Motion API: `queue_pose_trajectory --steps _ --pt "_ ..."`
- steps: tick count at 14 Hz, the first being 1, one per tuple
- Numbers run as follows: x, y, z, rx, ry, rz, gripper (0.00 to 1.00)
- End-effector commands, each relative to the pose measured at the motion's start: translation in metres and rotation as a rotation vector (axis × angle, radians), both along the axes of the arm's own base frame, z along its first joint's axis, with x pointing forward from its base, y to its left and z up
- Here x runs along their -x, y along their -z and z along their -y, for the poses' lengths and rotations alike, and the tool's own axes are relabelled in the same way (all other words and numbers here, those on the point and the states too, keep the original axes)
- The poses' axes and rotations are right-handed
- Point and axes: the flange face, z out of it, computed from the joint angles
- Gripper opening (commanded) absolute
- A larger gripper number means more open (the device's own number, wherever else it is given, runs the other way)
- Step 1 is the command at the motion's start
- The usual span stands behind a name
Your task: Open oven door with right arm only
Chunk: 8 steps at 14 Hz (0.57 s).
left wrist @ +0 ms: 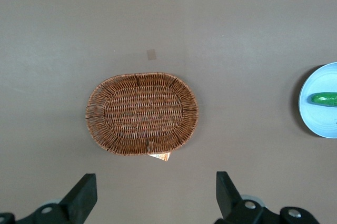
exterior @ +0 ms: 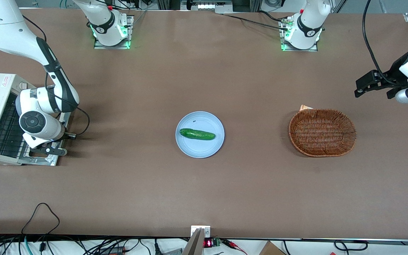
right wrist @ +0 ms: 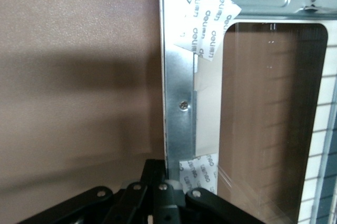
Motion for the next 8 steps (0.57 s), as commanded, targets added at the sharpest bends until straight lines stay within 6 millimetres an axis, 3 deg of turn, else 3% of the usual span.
queue_pose_trajectory --steps 1,6,8 --pt "0.002 0.0 0.001 -0.021 0.051 -0.007 0.0" --pt "-0.003 -0.014 -0.032 -0.046 0.058 0.021 0.0" --pt "-0.005 -0.034 -0.043 -0.056 0.056 0.03 0.0"
